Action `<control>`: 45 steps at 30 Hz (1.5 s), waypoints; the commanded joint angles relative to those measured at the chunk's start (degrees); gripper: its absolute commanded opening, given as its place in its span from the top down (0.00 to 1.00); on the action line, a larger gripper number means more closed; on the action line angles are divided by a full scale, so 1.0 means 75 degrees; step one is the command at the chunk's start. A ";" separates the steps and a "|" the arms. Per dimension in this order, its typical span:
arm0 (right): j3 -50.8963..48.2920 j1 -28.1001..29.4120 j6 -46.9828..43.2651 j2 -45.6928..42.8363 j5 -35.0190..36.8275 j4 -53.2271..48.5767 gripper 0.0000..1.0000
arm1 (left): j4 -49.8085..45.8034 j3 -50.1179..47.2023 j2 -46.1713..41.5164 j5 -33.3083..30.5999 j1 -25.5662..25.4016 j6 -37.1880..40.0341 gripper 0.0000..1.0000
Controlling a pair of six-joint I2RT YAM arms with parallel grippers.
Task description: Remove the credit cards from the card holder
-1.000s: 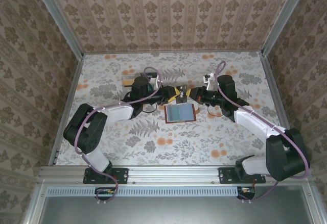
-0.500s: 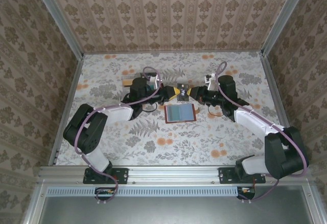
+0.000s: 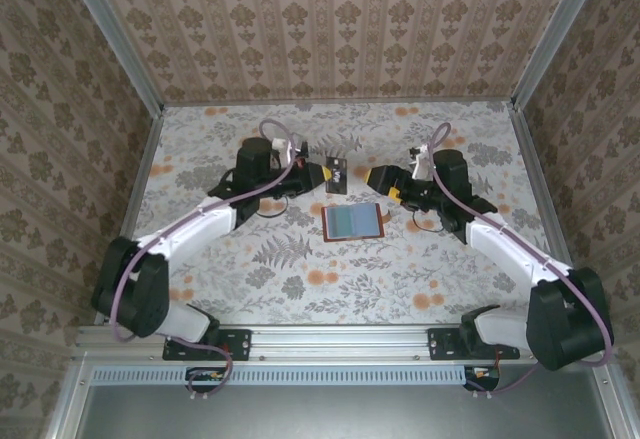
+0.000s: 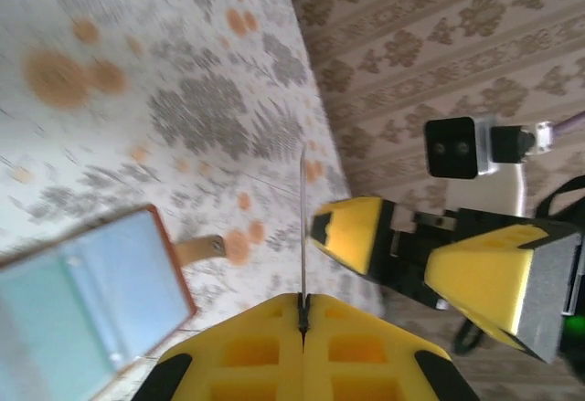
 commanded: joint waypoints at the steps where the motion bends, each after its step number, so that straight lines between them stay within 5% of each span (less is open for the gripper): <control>1: 0.0231 -0.0029 -0.0431 -0.0232 0.0303 -0.0617 0.00 | -0.3059 0.0741 -0.0498 -0.1644 0.0124 0.2769 1.00; 5: 0.0184 -0.0030 -0.0457 -0.0364 0.0362 -0.0663 0.00 | -0.4018 0.1211 -0.0709 -0.3035 0.0234 0.4700 1.00; 13: 0.0213 -0.0023 -0.0667 -0.0653 0.0526 -0.1001 0.00 | -0.4314 0.1786 -0.0928 -0.3654 0.0248 0.9183 1.00; 17: 0.0182 -0.0026 -0.0675 -0.0794 0.0611 -0.1043 0.00 | -0.3876 0.1452 -0.0916 -0.3266 0.0529 1.1602 1.00; 23: 0.0142 -0.0024 -0.0702 -0.0963 0.0682 -0.1184 0.00 | -0.4143 0.2103 -0.0160 -0.2977 0.0973 1.3539 1.00; 34: 0.0123 -0.0049 -0.0805 -0.1142 0.0839 -0.1499 0.00 | -0.4082 0.3143 0.1433 -0.2897 0.1128 1.5495 1.00; 45: 0.0192 -0.0152 -0.0890 -0.1070 0.0886 -0.1608 0.00 | -0.3963 0.3776 0.2599 -0.3361 0.1116 1.5742 1.00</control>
